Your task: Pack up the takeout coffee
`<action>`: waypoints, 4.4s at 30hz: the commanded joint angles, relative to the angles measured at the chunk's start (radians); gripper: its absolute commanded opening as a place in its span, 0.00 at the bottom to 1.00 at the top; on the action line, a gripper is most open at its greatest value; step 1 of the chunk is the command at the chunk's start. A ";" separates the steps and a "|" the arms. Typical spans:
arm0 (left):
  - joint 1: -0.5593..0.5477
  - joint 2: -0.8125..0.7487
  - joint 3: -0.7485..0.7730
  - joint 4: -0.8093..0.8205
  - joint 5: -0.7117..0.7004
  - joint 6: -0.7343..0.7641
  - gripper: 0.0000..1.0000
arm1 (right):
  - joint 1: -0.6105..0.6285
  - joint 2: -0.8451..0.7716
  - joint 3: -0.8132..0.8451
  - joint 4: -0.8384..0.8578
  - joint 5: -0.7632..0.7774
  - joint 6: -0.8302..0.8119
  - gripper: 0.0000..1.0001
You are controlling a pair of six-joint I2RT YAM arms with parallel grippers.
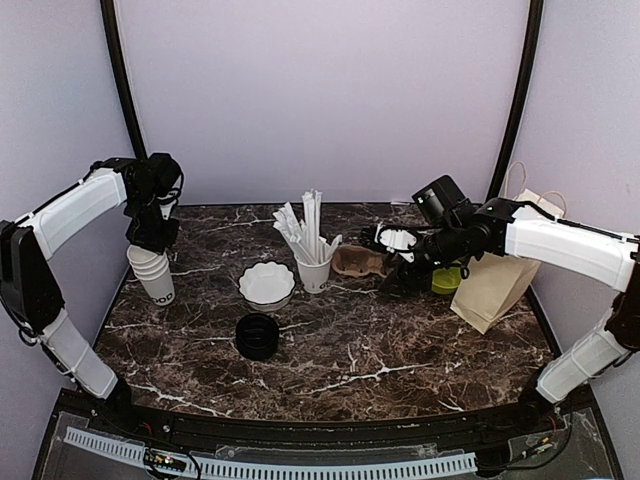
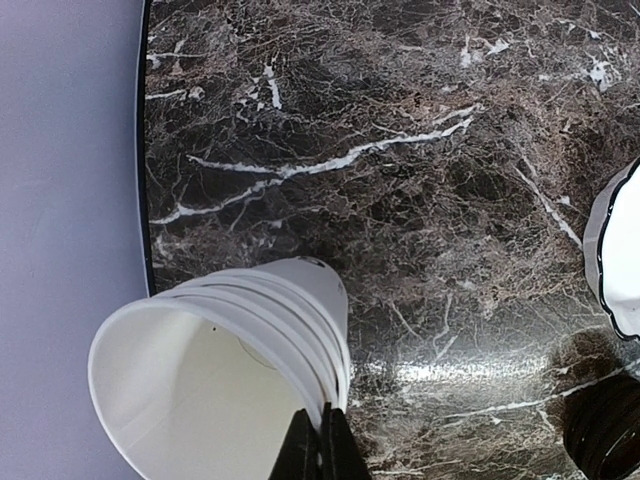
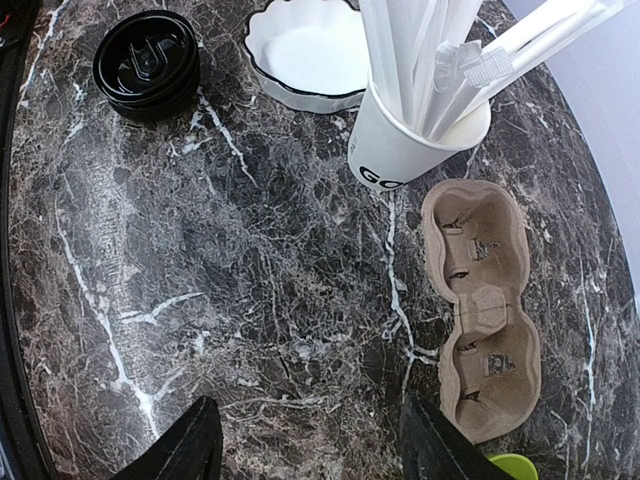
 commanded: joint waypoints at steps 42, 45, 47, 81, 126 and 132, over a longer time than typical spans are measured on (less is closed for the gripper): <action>-0.017 -0.064 0.107 0.031 0.160 0.000 0.00 | 0.022 0.014 0.053 -0.028 -0.079 0.003 0.62; 0.013 0.000 0.188 -0.046 0.276 0.017 0.00 | 0.025 0.020 0.062 -0.033 -0.081 0.002 0.62; -0.034 -0.022 0.171 -0.023 0.113 -0.015 0.00 | 0.027 0.022 0.064 -0.035 -0.082 0.003 0.62; -0.150 0.009 0.497 -0.286 -0.054 -0.139 0.00 | 0.042 0.053 0.153 -0.108 -0.167 0.007 0.63; -1.117 0.440 0.360 0.234 0.161 0.367 0.00 | -0.202 0.006 0.015 0.030 -0.220 0.267 0.65; -1.118 0.456 0.340 0.254 0.128 0.381 0.11 | -0.202 0.006 -0.002 0.044 -0.222 0.264 0.65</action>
